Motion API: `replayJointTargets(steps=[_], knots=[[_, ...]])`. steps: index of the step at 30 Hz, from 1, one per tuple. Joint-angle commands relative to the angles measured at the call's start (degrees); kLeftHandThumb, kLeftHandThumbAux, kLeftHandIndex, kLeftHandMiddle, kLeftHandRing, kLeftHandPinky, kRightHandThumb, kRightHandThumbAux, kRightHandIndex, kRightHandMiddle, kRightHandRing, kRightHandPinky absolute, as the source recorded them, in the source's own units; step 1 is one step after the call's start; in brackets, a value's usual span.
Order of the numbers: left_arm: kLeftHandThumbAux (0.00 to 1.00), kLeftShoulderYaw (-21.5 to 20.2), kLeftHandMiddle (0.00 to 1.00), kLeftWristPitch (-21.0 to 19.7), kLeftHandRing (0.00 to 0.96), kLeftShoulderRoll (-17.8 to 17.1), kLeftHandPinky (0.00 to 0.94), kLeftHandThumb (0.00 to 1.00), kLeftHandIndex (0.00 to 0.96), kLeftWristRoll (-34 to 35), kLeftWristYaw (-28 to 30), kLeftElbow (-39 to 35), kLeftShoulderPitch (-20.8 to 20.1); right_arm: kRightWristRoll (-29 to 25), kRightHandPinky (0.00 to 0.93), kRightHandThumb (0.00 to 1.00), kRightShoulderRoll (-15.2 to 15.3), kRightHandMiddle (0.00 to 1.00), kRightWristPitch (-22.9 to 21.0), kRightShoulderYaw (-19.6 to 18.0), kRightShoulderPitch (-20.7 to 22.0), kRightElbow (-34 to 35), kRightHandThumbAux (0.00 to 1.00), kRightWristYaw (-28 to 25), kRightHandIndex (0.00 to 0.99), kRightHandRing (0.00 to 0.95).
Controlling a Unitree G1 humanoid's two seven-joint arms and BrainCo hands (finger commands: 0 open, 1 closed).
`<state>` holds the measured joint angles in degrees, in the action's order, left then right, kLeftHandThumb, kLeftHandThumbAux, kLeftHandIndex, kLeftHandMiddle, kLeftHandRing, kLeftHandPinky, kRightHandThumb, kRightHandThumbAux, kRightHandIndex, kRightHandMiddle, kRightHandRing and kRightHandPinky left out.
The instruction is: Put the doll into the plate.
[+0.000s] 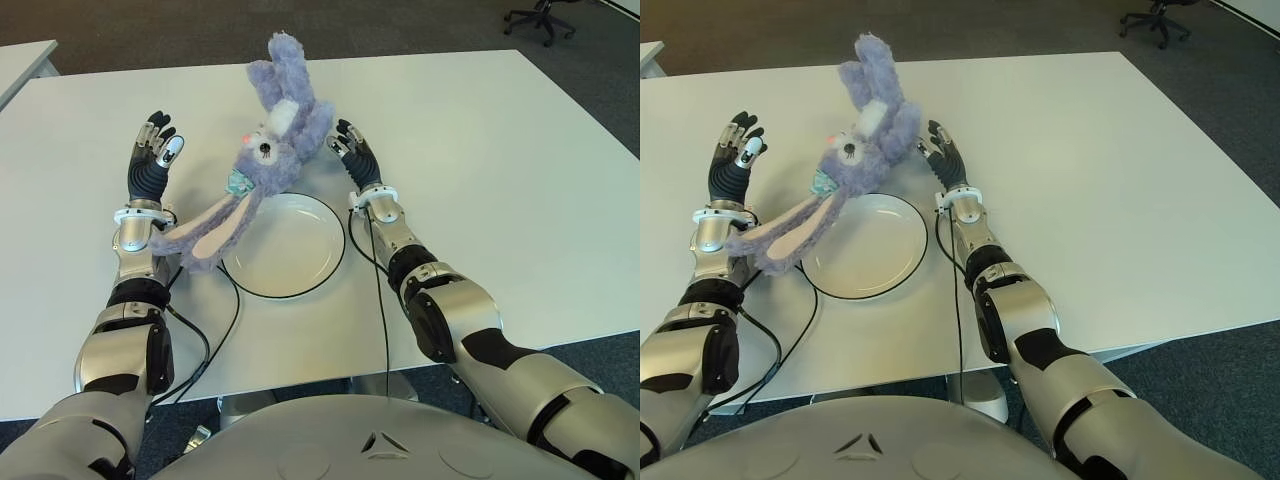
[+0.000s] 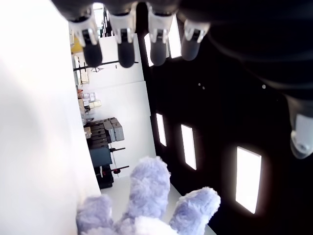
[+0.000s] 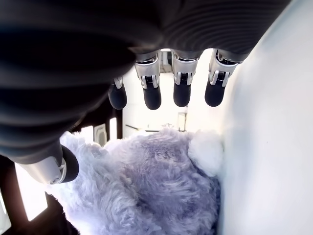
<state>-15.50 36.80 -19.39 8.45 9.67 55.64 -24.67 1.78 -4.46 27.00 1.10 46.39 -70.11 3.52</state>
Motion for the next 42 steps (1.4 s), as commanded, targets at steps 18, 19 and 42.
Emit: replayJointTargets(steps=[18,19,42], knots=[[0.434,0.6,0.077,-1.03,0.087,3.62,0.097,0.0,0.0,-0.29,0.03,2.04,6.77,3.24,0.058,0.405,-7.59,0.009,-2.28,2.66,5.21,-2.18,0.437,2.18,0.017,0.02],[0.435,0.59,0.077,-1.06,0.088,3.64,0.105,0.0,0.0,-0.26,0.04,1.97,6.81,3.34,0.054,0.4,-7.6,0.009,-2.3,2.76,5.24,-2.19,0.436,2.27,0.017,0.019],[0.437,0.74,0.082,-1.3,0.092,3.66,0.112,0.0,0.0,-0.57,-0.27,2.17,6.81,5.36,0.067,0.392,-8.19,0.0,-3.39,4.47,6.28,-2.62,0.472,3.37,0.025,0.015]])
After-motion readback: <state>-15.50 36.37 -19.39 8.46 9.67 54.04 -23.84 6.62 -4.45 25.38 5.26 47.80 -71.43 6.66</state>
